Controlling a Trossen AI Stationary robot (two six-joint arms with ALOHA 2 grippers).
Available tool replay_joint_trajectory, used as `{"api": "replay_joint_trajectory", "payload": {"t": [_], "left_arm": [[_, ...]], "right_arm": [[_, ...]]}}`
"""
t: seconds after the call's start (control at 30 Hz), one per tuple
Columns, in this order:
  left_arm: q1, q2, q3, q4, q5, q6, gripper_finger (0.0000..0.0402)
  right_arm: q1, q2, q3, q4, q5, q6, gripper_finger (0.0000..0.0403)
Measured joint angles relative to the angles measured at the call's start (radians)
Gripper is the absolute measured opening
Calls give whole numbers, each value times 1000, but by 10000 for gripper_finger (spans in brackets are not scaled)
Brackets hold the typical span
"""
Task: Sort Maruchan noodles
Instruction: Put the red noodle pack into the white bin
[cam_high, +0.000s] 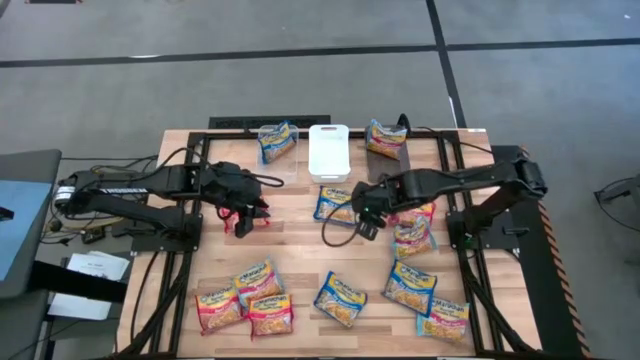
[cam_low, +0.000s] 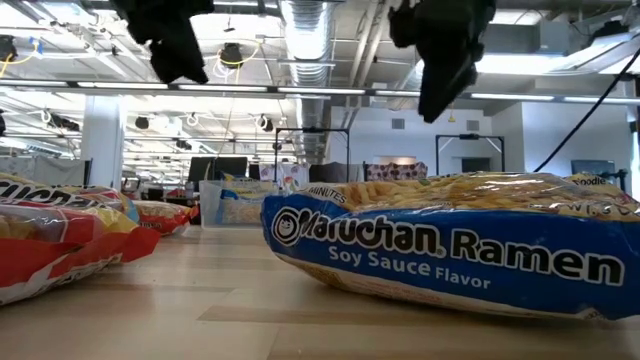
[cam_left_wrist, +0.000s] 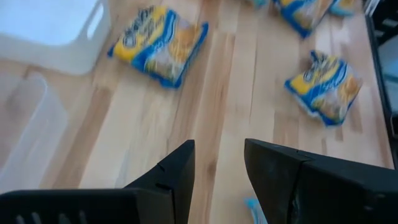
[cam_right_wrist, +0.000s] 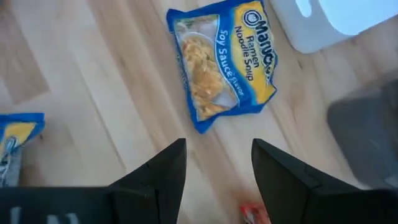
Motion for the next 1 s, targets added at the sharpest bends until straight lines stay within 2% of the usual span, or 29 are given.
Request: {"api": "replay_joint_trajectory", "payload": {"t": [0.33, 0.67, 1.0], "left_arm": [[0, 6, 0, 8, -15, 1, 125], [0, 6, 0, -7, -15, -8, 125], [0, 6, 0, -6, -15, -7, 125]], "right_arm": [[-141, 19, -14, -256, 6, -7, 208], [-259, 16, -14, -375, -6, 1, 208], [-270, -10, -231, -303, -25, 50, 208]]}}
